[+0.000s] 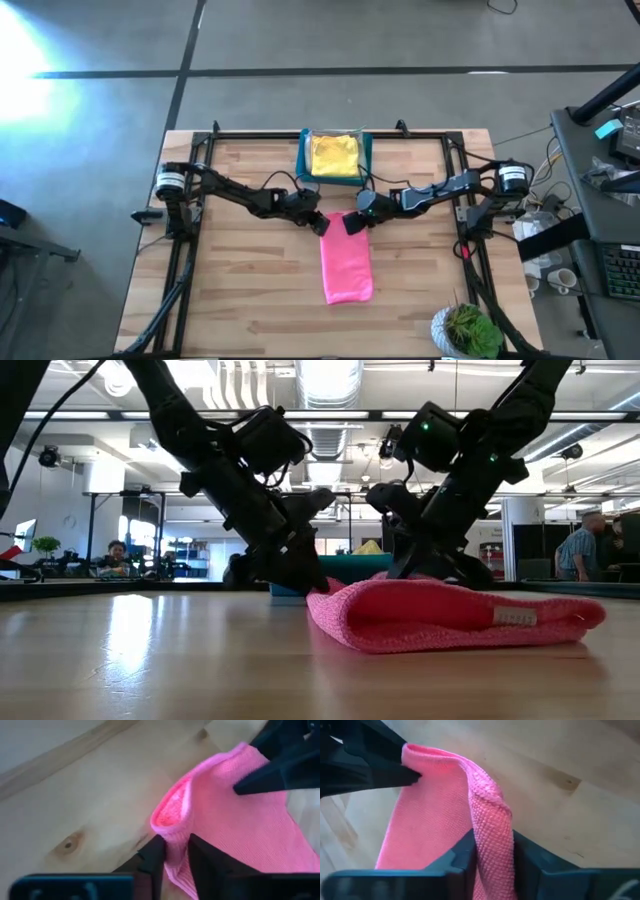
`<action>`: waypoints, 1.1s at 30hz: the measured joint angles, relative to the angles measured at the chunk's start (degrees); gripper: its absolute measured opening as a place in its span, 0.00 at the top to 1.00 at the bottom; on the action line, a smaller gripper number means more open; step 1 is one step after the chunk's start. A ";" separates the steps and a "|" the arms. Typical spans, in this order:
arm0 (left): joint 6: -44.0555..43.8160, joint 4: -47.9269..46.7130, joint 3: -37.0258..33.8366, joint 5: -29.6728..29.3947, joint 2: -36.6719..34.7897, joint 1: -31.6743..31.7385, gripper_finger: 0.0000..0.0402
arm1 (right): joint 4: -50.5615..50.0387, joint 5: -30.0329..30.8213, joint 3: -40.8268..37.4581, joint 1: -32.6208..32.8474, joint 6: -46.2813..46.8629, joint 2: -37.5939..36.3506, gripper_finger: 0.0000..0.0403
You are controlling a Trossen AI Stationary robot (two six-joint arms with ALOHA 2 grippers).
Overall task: Fold microfiber towels
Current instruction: Fold the pink microfiber cloth
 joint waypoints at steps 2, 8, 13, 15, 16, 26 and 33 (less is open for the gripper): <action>1.00 0.26 0.33 -0.01 0.00 -0.05 0.88 | 0.23 0.01 0.01 0.00 -0.13 -0.24 0.82; 4.60 0.64 0.44 -0.11 -0.06 0.14 0.99 | 0.48 0.41 0.00 0.00 -2.22 -1.56 0.94; 10.24 0.58 0.92 -0.28 -1.10 0.45 1.00 | -0.03 1.21 -0.01 0.00 -7.90 -3.72 0.96; 12.85 0.20 0.97 -0.68 -2.31 0.70 1.00 | 0.08 2.33 0.00 0.02 -10.73 -4.73 0.96; 14.49 0.11 0.96 -0.90 -2.84 0.89 1.00 | 0.11 2.69 0.00 0.02 -12.31 -5.31 0.96; 31.07 -3.48 1.05 -2.79 -10.31 2.90 1.00 | 0.27 9.20 1.34 0.02 -27.41 -7.95 0.96; 34.03 -5.00 1.15 -4.13 -13.08 5.52 1.00 | -0.17 15.25 3.63 0.02 -33.47 -8.44 0.96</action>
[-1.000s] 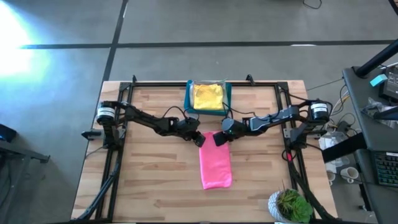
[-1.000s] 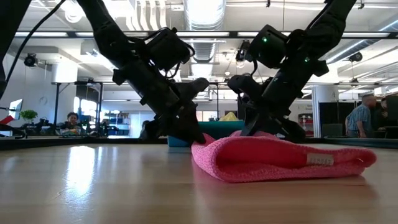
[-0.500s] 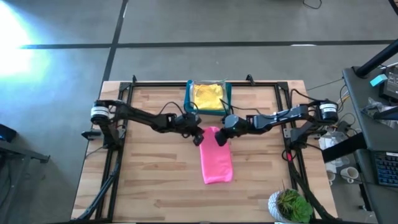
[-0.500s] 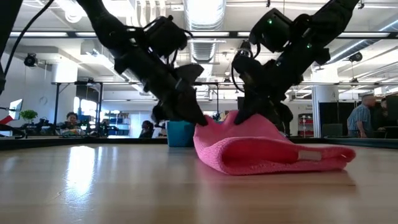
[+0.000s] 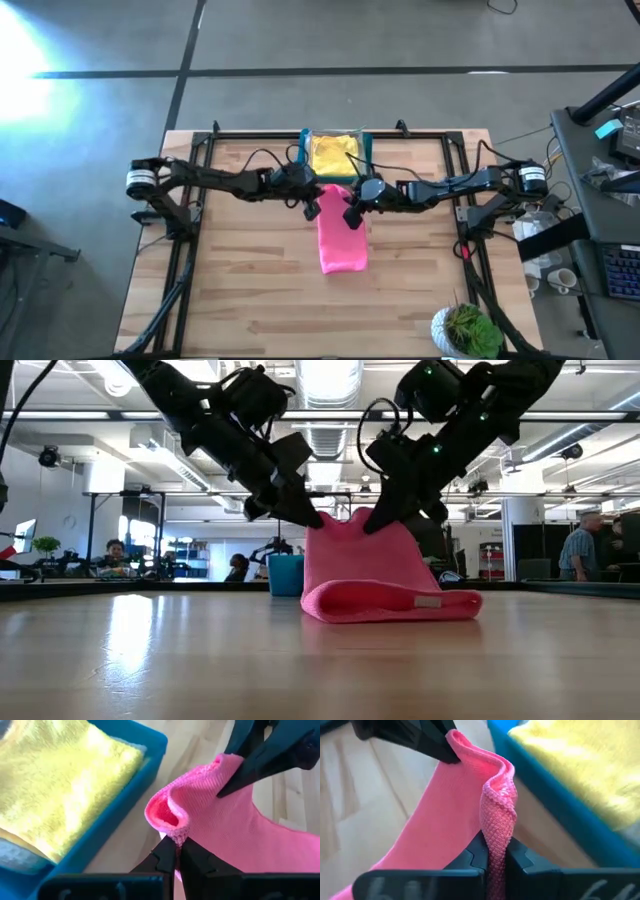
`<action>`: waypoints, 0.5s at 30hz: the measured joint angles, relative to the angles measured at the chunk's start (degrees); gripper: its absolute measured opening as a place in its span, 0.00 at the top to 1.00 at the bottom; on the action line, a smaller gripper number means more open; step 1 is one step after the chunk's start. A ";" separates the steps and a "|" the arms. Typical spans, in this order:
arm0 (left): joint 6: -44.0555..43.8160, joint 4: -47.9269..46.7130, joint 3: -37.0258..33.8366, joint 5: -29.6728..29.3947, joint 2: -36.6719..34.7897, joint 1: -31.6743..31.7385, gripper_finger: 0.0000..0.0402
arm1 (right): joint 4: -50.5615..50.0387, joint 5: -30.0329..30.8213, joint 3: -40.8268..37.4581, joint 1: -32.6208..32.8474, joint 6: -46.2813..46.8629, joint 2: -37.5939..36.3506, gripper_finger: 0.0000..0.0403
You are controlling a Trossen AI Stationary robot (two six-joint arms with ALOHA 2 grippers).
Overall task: Fold microfiber towels
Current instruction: Fold the pink microfiber cloth
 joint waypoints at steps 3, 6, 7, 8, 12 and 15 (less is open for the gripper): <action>0.10 0.04 -0.02 0.02 -0.73 0.13 1.00 | -1.57 1.16 1.19 0.34 -4.22 -0.20 0.96; -0.27 -1.01 -0.15 2.41 -1.39 -0.39 1.00 | -5.16 1.03 2.34 1.49 -8.88 -0.29 0.96; -0.66 -1.52 -0.15 3.67 -1.52 -0.72 1.00 | -6.54 0.98 2.81 1.97 -9.99 -0.29 0.96; -1.74 -2.03 -0.13 5.07 -1.67 -1.07 1.00 | -8.15 0.99 3.16 2.41 -10.82 -0.29 0.96; -4.82 -4.49 -0.67 9.96 -2.00 -2.88 1.00 | -12.99 0.99 4.60 4.64 -11.67 -0.29 0.96; -4.94 -4.63 -0.87 13.35 -2.09 -4.46 1.00 | -14.83 0.96 5.96 6.58 -10.67 -0.29 0.96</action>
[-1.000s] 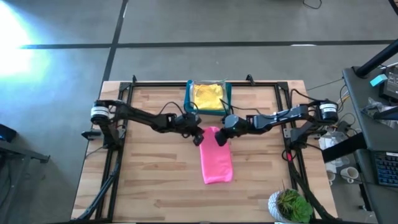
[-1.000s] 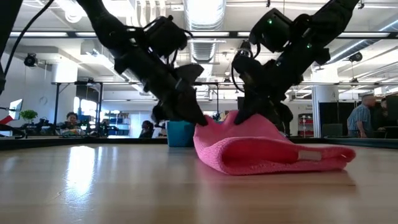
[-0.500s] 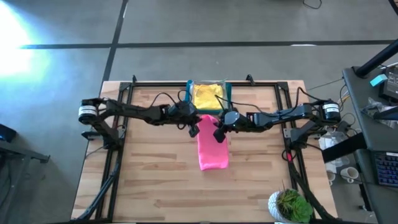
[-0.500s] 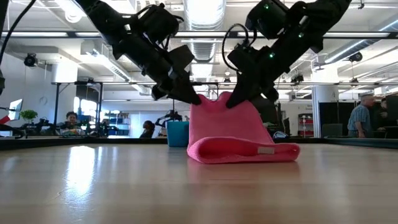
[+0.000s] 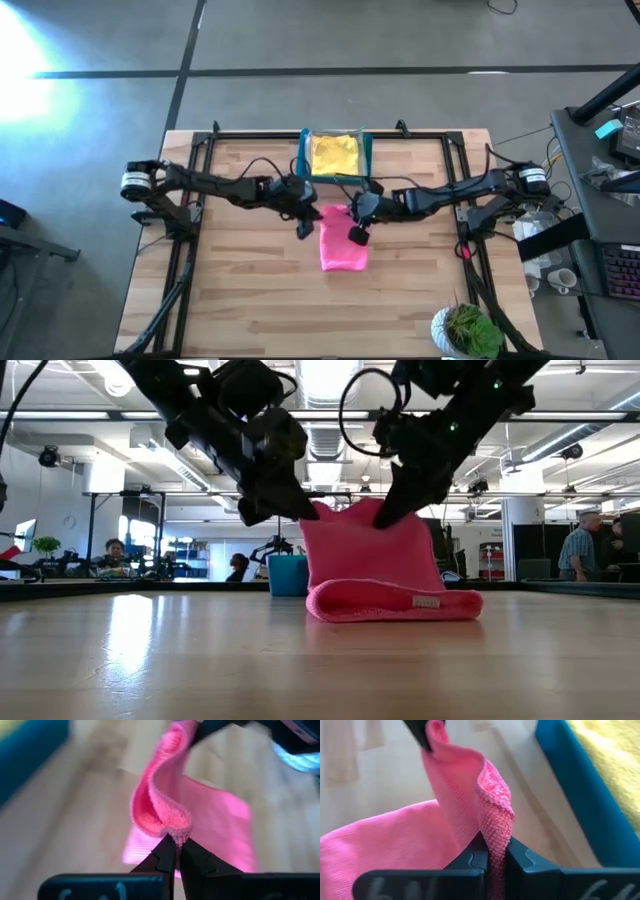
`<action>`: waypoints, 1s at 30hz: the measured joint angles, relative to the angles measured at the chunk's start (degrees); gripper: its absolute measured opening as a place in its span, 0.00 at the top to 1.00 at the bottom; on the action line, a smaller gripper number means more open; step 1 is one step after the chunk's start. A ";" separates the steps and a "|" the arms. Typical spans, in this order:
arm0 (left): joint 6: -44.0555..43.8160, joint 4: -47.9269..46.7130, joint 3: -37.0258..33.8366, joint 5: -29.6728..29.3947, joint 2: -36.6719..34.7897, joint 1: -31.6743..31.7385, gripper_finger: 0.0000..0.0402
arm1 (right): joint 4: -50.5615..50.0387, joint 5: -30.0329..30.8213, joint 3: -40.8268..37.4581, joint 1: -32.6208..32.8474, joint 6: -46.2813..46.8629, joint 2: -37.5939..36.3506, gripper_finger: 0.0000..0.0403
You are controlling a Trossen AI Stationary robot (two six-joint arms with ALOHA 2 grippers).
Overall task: Fold microfiber towels
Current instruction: Fold the pink microfiber cloth
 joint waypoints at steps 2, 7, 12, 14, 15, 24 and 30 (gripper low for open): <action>-0.95 0.10 0.00 2.66 0.00 -0.93 1.00 | -0.95 -0.02 0.78 1.32 0.03 0.00 0.96; -6.45 0.12 0.00 6.59 0.04 -2.72 1.00 | -2.42 -0.85 1.82 4.51 1.54 0.00 0.96; -6.86 0.34 0.00 7.52 0.07 -4.61 1.00 | -2.27 -0.97 0.57 7.39 -2.17 0.62 0.96; -8.20 0.45 -0.01 8.76 0.10 -5.12 1.00 | -1.89 -1.07 -0.16 8.26 -3.64 1.63 0.96; -8.94 0.56 -0.07 9.18 0.11 -5.32 1.00 | -1.58 -1.09 -0.31 8.69 -4.15 2.10 0.96; -9.14 0.18 -0.72 9.80 0.40 -6.75 1.00 | 0.23 -0.92 -0.66 11.92 -8.99 3.56 0.96; -9.08 0.35 -0.61 9.91 0.44 -7.78 1.00 | 0.34 -0.94 -0.67 12.44 -7.31 3.58 0.96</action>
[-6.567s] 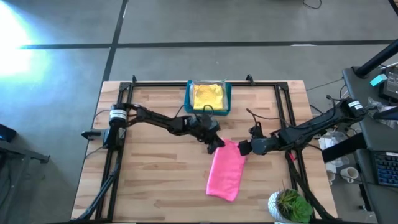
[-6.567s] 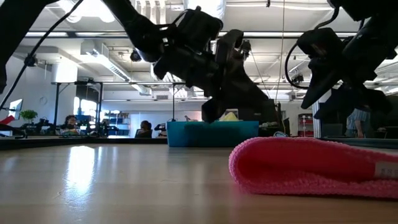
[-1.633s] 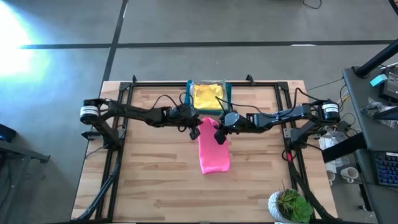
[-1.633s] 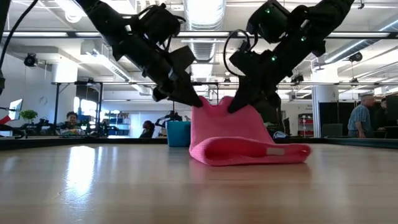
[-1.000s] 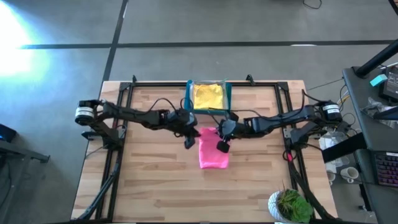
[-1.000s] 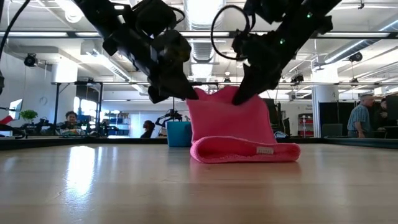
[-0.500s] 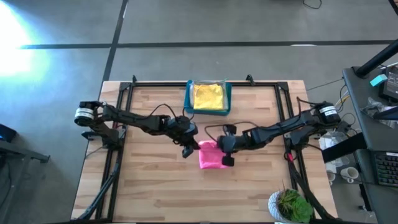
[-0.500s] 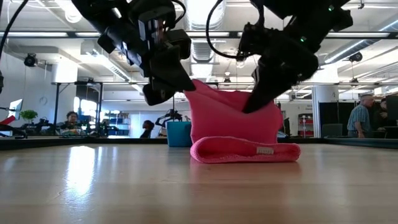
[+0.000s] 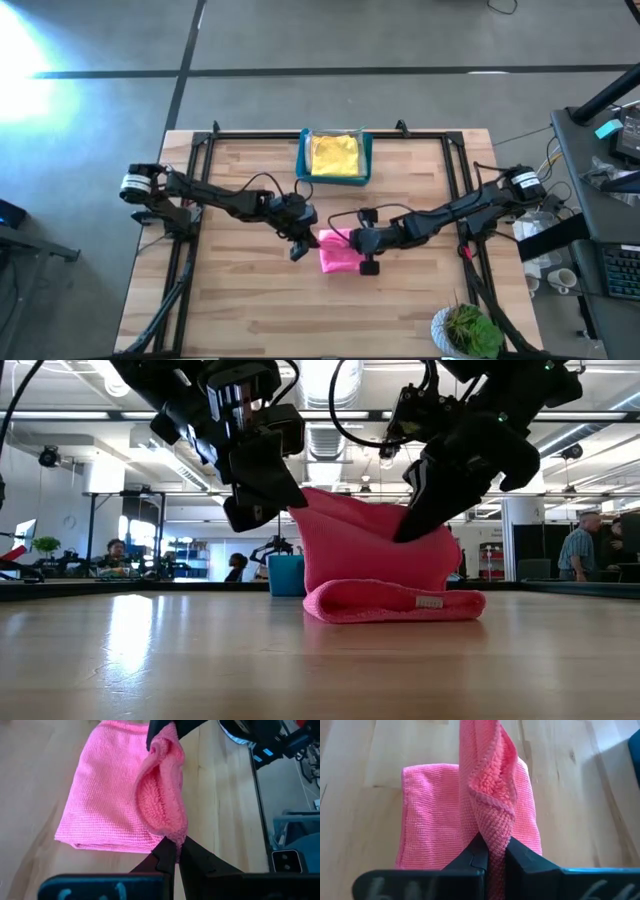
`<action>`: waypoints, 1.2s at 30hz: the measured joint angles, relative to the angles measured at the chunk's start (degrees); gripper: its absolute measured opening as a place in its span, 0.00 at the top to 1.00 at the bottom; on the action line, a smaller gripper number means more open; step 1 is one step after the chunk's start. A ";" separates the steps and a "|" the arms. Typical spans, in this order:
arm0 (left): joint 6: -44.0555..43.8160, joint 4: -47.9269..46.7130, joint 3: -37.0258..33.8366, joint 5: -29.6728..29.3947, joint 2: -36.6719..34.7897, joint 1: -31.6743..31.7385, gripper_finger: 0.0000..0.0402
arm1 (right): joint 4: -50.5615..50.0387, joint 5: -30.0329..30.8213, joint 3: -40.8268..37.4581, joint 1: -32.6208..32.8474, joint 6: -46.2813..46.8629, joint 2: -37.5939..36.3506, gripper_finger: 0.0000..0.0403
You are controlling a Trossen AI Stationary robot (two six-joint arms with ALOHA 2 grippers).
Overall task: Fold microfiber towels
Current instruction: Fold the pink microfiber cloth
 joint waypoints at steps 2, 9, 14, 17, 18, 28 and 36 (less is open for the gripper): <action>0.02 0.04 -0.05 -0.02 0.00 -0.19 1.00 | -0.01 0.02 0.00 0.16 0.20 0.02 0.96; 0.08 -0.23 -0.02 0.42 0.00 -0.36 0.89 | -0.56 0.00 -0.12 1.23 -2.01 0.09 0.96; 0.09 -0.18 0.15 0.37 0.00 -0.29 0.75 | -0.41 0.02 -0.21 1.36 -2.38 0.09 0.95; 0.09 -0.14 0.15 0.35 -0.02 -0.29 0.68 | -0.27 -0.09 -0.25 1.61 -2.75 0.09 0.93; 0.09 -0.14 0.15 0.31 -0.02 -0.29 0.67 | -0.25 -0.53 -0.27 1.71 -3.03 0.09 0.92; 0.07 -0.05 0.13 -1.36 -0.05 -0.18 0.65 | 0.03 -3.40 -0.27 2.75 3.50 0.09 0.79; 0.04 0.03 0.15 -1.57 0.09 0.62 0.65 | 0.36 -9.09 -0.27 4.18 11.03 -0.04 0.64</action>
